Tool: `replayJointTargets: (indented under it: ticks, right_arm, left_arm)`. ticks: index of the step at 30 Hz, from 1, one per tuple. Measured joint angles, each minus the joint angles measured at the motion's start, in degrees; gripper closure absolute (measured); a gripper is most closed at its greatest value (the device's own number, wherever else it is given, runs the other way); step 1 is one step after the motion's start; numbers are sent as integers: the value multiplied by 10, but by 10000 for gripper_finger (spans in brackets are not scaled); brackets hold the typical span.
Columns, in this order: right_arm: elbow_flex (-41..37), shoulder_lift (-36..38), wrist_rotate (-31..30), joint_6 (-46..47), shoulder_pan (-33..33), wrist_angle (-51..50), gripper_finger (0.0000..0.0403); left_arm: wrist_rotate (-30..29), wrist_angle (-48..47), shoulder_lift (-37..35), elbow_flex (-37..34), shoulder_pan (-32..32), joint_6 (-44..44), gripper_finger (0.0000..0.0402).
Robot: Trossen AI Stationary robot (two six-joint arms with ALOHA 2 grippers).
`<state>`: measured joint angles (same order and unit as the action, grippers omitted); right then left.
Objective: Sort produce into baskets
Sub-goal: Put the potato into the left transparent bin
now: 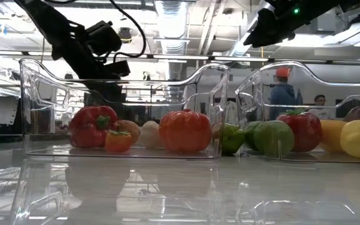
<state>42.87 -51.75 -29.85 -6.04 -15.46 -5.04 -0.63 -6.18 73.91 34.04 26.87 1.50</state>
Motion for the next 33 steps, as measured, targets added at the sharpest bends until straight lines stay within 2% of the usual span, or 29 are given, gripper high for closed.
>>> replayJointTargets:
  ticks: [4,10,15,21,26,28,31,33]
  right_arm:
    - [0,0,0,0,0,-1,92]
    - [0,0,0,0,0,-4,92]
    - [0,0,0,-1,0,-5,92]
    - [0,0,0,-2,0,-5,92]
    - [0,0,0,-4,0,-5,92]
    - [0,0,0,-4,0,-5,92]
    - [0,0,0,-6,0,-5,92]
    - [0,0,0,-8,0,-5,92]
  left_arm:
    - [7,6,27,0,0,22,50]
    - [8,3,86,0,0,33,57]
    - [7,6,106,0,0,50,87]
    - [-2,12,86,1,0,70,155]
    - [-11,-32,38,47,-3,85,161]
    - [25,-45,13,75,-9,78,161]
    - [140,-37,-17,110,-33,40,149]
    - [197,-23,-29,122,-62,6,134]
